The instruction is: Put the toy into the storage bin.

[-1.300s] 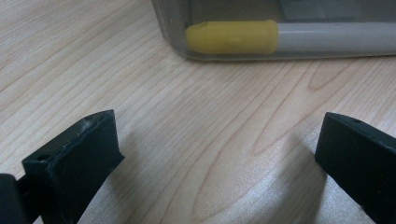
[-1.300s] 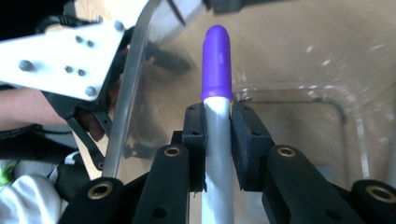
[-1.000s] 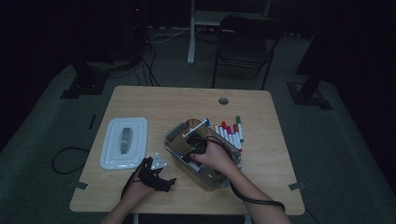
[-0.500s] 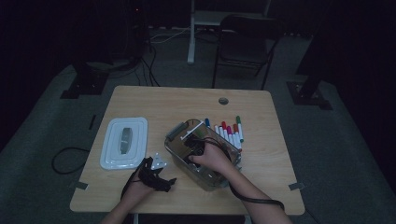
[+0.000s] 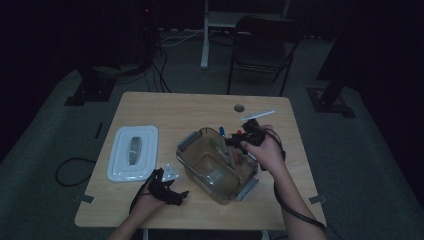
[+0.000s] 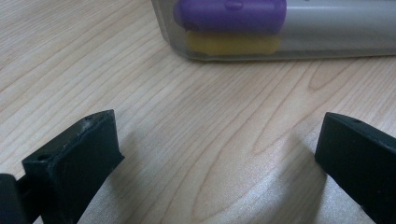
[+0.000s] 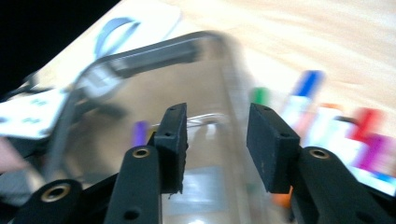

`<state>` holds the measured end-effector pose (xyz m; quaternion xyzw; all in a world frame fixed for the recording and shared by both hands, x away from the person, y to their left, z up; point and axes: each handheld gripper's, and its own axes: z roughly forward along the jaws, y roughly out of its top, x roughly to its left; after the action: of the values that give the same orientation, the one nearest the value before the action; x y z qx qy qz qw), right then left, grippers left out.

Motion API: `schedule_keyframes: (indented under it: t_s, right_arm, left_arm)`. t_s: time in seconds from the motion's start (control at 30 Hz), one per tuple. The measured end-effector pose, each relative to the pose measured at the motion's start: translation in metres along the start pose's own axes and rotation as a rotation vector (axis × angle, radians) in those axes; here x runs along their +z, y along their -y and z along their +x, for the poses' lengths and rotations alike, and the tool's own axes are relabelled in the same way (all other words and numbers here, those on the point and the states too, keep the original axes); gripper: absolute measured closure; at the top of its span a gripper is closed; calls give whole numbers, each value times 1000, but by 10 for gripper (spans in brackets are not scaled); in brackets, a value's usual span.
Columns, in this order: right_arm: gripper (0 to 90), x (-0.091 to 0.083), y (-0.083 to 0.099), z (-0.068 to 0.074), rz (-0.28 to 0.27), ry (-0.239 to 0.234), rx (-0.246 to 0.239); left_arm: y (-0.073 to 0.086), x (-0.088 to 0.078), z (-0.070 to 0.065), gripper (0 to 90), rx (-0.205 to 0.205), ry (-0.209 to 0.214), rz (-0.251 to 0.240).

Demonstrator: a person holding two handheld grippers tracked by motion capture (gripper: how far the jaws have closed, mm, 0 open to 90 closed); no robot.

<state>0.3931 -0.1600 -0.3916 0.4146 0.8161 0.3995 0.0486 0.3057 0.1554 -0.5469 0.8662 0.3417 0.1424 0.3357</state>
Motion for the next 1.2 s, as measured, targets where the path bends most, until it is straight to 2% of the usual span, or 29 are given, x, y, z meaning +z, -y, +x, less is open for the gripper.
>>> schedule_keyframes:
  t_s: [0.13,0.23,0.27,0.4,0.57,0.73,0.83,1.07,1.17,1.2]
  right_arm:
    - [557,-13,10,-39,-30,97,82]
    - [555,-10,18,-67,-28,183,125]
    - [561,-6,21,-78,-20,218,135]
    - [616,11,29,-110,-5,298,223]
    - [634,39,39,-142,22,353,320]
    - [648,60,45,-159,34,393,363]
    - [657,68,46,-164,54,390,381]
    - [694,76,46,-171,83,399,401]
    - [739,77,48,-173,109,423,401]
    - [748,76,49,-174,102,431,408]
  left_arm:
    - [0,0,0,5,0,0,0]
    - [0,0,0,5,2,0,2]
    - [0,0,0,5,2,0,2]
    - [0,0,0,5,2,0,2]
    - [0,0,0,5,2,0,2]
    - [0,0,0,5,2,0,2]
    - [0,0,0,5,2,0,2]
    - [0,0,0,5,2,0,2]
    - [0,0,0,5,2,0,2]
    - [0,0,0,5,2,0,2]
